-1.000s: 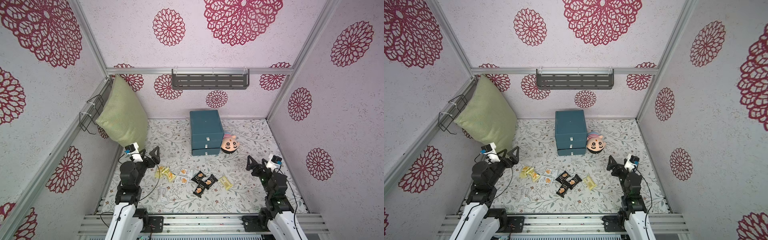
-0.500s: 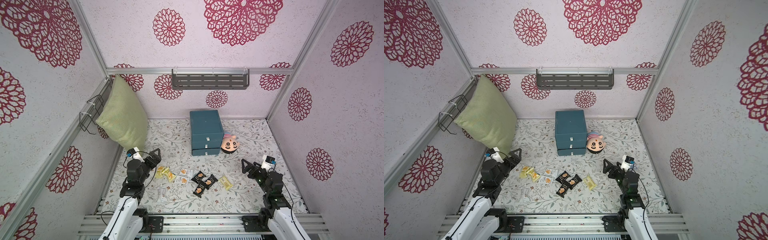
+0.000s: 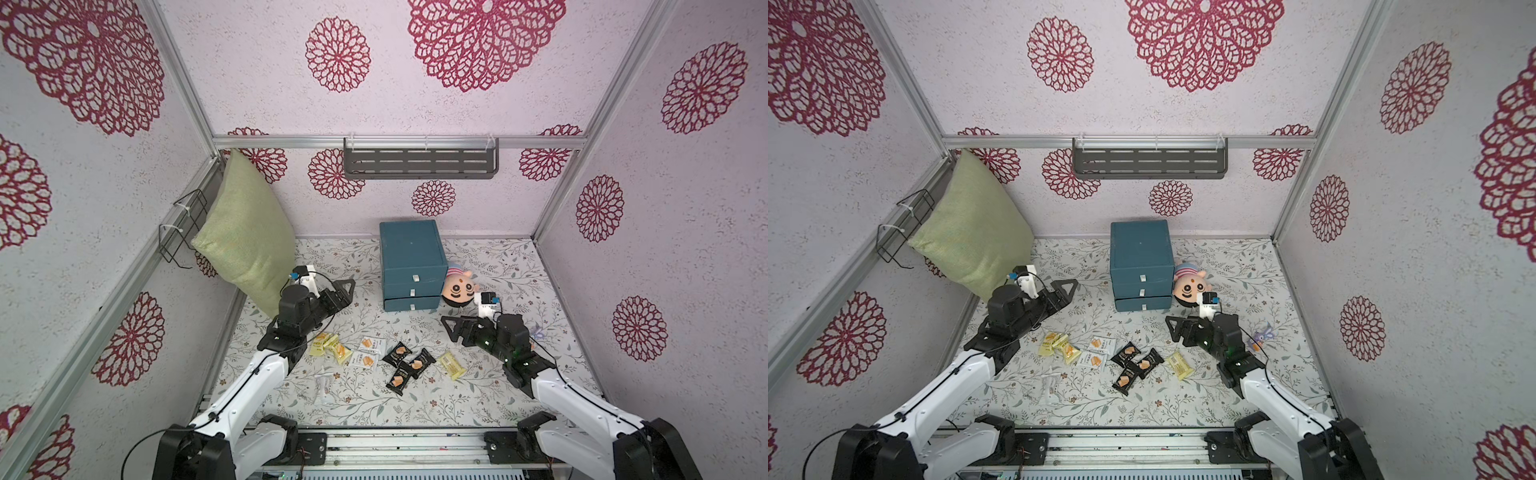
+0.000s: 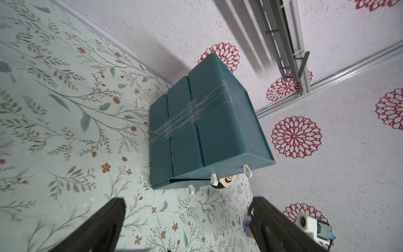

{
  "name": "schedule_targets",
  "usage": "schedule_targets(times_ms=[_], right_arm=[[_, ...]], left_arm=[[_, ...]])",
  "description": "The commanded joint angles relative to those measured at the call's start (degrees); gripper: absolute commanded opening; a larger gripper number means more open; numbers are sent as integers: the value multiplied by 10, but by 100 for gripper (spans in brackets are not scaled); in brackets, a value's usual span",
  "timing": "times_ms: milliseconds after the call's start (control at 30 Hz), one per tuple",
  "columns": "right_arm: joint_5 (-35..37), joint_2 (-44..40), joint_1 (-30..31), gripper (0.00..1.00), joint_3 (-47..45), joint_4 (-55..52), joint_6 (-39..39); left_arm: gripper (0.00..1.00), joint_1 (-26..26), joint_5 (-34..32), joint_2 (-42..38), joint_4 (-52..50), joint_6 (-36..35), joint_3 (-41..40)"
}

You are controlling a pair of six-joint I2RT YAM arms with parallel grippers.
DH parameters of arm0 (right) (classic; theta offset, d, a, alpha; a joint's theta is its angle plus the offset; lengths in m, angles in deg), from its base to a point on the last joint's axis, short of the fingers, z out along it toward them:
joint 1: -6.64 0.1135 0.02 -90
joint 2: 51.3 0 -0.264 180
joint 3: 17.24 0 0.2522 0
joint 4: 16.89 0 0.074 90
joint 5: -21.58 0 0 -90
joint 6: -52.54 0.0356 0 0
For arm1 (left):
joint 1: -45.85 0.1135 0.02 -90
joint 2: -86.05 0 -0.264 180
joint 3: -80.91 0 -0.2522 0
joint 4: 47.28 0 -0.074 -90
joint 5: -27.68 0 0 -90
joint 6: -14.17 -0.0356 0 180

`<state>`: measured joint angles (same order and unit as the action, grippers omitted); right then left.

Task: Place the cookies into the drawer by color
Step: Open the drawer in the storage box.

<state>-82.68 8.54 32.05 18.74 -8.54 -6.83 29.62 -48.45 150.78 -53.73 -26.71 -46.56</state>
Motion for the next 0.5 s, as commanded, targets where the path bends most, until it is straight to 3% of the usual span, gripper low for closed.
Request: schedule_targets(times_ms=[0,133,467], right_arm=[[39,31,27,85,45,-2,8],[50,75,49,76,75,23,51],[84,159,83,67,169,58,150]], left_arm=[[97,-27,16,48,-45,-30,49],[97,-42,33,104,-66,-30,107],[97,-48,88,230,-176,-46,301]])
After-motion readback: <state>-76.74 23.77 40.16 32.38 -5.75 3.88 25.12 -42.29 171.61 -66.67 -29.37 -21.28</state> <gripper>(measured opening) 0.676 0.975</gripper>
